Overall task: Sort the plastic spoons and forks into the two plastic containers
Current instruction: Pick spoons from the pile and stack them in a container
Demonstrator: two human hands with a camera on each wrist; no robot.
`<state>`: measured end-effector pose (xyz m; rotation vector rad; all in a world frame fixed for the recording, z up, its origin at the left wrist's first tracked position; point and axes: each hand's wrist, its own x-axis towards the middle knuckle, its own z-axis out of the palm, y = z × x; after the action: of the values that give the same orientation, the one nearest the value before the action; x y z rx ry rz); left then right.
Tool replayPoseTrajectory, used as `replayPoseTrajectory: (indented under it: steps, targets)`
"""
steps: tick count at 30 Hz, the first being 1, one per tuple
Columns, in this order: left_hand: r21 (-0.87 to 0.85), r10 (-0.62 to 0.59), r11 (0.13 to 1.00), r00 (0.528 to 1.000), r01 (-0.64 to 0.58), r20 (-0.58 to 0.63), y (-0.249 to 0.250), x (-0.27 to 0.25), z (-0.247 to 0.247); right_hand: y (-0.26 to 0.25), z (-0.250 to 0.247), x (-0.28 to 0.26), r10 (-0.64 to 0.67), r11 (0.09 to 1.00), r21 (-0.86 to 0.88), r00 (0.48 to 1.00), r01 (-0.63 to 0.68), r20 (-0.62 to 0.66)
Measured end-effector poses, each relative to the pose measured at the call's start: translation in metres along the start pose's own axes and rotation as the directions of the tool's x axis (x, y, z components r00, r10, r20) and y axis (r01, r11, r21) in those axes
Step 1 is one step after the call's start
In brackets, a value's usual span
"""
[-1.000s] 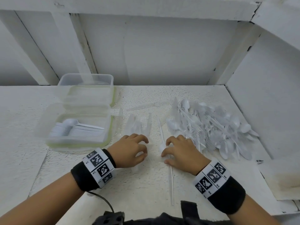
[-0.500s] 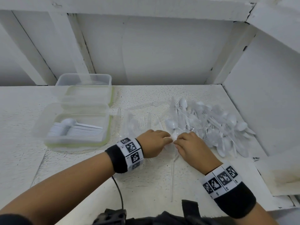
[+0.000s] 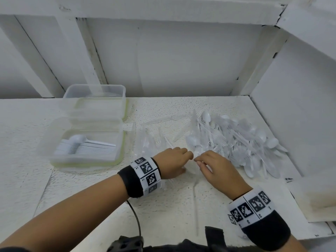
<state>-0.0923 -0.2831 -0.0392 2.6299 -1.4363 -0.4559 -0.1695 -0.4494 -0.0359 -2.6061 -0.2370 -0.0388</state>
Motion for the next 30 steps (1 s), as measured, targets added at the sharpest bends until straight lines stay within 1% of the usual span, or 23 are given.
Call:
replayPoseTrajectory:
  steps: [3,4,6,7,8,9,10,11,12,13,14,15,17,19,22,25,30]
  targets:
    - [-0.077,0.056,0.995,0.987,-0.068,-0.152,-0.005,-0.01,-0.006,-0.002,-0.002,0.001,0.008,0.997,0.081,0.997,-0.003,-0.072]
    - [-0.123,0.076,0.987,0.97,-0.106,-0.231,-0.006,-0.014,-0.01,-0.002,-0.004,0.001,0.012,0.995,0.105,0.994,0.0,-0.112]
    - [-0.226,0.079,0.957,0.911,-0.183,-0.404,-0.01,-0.025,-0.019,-0.002,-0.008,0.003,0.035,0.992,0.126,0.981,-0.011,-0.19]
    - [-0.281,0.043,0.939,0.876,-0.2,-0.48,-0.012,-0.032,-0.026,-0.001,-0.01,0.004,0.048,0.992,0.121,0.976,-0.023,-0.213]
    - [-0.359,-0.032,0.913,0.843,-0.194,-0.537,-0.016,-0.037,-0.031,0.0,-0.011,0.006,0.062,0.994,0.104,0.973,-0.04,-0.222]
    - [-0.469,-0.143,0.866,0.812,-0.175,-0.566,-0.019,-0.043,-0.037,0.001,-0.012,0.008,0.077,0.995,0.078,0.974,-0.062,-0.214]
    - [-0.608,-0.28,0.781,0.788,-0.145,-0.549,-0.022,-0.049,-0.044,0.001,-0.013,0.011,0.092,0.995,0.045,0.978,-0.085,-0.19]
    - [-0.746,-0.414,0.651,0.758,-0.141,-0.504,-0.025,-0.054,-0.049,0.0,-0.014,0.015,0.107,0.994,0.003,0.984,-0.108,-0.145]
    - [-0.853,-0.518,0.491,0.727,-0.178,-0.451,-0.029,-0.058,-0.052,-0.002,-0.013,0.02,0.122,0.99,-0.055,0.99,-0.126,-0.073]
    - [-0.908,-0.593,0.354,0.696,-0.226,-0.404,-0.034,-0.063,-0.054,-0.006,-0.013,0.024,0.148,0.98,-0.138,0.989,-0.144,0.022]
    - [-0.925,-0.642,0.278,0.667,-0.258,-0.379,-0.037,-0.068,-0.056,-0.011,-0.012,0.027,0.185,0.958,-0.242,0.976,-0.153,0.117]
    - [-0.928,-0.669,0.257,0.643,-0.27,-0.372,-0.039,-0.072,-0.058,-0.016,-0.01,0.031,0.227,0.926,-0.346,0.956,-0.153,0.186]
    - [-0.925,-0.692,0.285,0.614,-0.251,-0.38,-0.042,-0.079,-0.059,-0.024,-0.008,0.036,0.299,0.86,-0.486,0.925,-0.156,0.234]
    - [-0.925,-0.709,0.314,0.596,-0.211,-0.377,-0.044,-0.084,-0.056,-0.027,-0.005,0.04,0.347,0.803,-0.569,0.915,-0.177,0.205]
    - [-0.942,-0.747,0.309,0.58,-0.132,-0.326,-0.045,-0.088,-0.049,-0.029,-0.003,0.042,0.422,0.748,-0.614,0.895,-0.252,0.147]
    - [-0.96,-0.77,0.279,0.588,-0.036,-0.246,-0.043,-0.092,-0.042,-0.031,0.005,0.038,0.44,0.762,-0.587,0.884,-0.274,0.159]
    - [-0.967,-0.75,0.251,0.642,0.052,-0.16,-0.039,-0.096,-0.032,-0.046,0.022,0.028,0.375,0.847,-0.476,0.902,-0.238,0.216]
